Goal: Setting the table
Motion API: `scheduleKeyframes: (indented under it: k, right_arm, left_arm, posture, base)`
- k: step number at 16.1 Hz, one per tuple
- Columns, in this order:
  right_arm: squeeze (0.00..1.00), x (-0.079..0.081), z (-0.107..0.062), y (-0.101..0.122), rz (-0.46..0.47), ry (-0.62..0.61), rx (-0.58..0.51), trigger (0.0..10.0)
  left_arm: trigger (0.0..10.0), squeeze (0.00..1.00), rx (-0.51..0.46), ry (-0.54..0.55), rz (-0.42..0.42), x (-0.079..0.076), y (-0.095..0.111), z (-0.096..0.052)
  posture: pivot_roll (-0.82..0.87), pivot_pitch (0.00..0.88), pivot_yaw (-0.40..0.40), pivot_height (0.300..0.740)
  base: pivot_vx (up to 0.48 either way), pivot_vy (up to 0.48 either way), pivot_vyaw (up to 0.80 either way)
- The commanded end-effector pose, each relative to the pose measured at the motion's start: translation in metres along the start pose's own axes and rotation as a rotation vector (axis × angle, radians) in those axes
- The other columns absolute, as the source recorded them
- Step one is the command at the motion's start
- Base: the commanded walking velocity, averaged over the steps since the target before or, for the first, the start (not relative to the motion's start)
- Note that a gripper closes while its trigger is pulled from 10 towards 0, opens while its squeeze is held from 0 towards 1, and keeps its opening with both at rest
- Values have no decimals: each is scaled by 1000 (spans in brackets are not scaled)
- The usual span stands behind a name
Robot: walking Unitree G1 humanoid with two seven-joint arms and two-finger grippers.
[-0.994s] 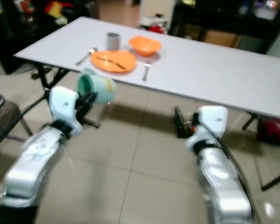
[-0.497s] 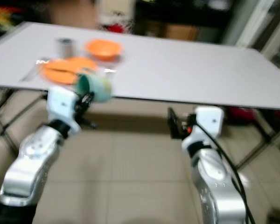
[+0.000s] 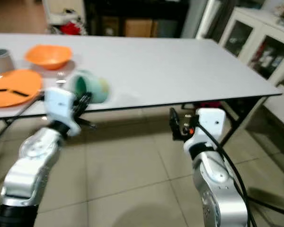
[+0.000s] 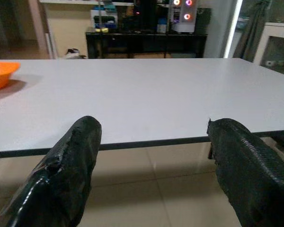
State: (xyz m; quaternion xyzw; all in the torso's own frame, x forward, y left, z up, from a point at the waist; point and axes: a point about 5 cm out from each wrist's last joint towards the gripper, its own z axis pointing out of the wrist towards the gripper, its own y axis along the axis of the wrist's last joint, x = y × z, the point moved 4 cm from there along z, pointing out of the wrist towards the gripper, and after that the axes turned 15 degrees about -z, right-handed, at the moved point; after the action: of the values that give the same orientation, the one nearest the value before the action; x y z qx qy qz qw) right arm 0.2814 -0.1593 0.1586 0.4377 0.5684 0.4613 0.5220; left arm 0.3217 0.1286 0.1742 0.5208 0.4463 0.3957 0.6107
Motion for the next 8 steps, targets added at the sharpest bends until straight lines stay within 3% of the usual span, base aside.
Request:
scheduleKeyframes:
  k: [1, 8]
  right_arm:
    - [0, -12, 0, 0, -18, -41, 0, 10000]
    - [0, -10, 4, 1, -29, -40, -29, 10000]
  left_arm:
    - [10000, 0, -8, -38, -3, -13, 1, 3]
    - [10000, 0, -16, -47, 26, -15, 4, 8]
  posture:
    - [-25, 0, -73, 740]
    - [-26, 0, -52, 740]
  base:
    - [330, 0, 0]
    - [339, 0, 0]
